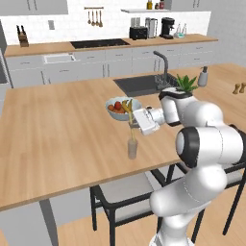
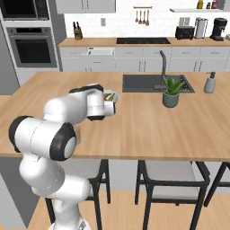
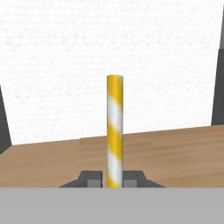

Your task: Take a straw from the drawer in front and place it inside the glass cup on the dining counter.

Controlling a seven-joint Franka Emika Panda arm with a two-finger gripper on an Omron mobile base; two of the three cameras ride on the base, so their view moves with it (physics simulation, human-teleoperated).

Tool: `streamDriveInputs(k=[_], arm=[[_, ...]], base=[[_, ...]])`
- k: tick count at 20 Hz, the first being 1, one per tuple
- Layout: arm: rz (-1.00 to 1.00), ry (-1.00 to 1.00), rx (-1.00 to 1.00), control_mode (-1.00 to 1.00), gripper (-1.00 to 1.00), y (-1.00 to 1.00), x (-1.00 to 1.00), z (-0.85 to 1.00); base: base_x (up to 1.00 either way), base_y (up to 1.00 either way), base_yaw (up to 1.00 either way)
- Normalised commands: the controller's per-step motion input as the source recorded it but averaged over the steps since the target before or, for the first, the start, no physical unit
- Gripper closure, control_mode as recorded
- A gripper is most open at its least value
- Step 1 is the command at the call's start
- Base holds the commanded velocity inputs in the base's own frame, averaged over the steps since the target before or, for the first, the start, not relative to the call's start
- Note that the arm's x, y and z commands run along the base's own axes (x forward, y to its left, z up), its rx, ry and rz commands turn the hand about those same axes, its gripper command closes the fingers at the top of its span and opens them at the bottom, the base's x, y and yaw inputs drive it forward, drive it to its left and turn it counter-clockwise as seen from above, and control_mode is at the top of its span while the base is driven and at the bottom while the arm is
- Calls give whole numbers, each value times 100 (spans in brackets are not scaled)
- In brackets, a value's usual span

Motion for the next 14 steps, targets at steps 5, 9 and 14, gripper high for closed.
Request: streamDriveInputs(k=[5,9,14], arm=[[0,0,0,-100,100,0,20,-5],[0,0,0,-100,100,-1,4,-12],[0,0,0,-100,100,-7,0,-18]], base=[[0,0,0],[0,0,0],[0,0,0]])
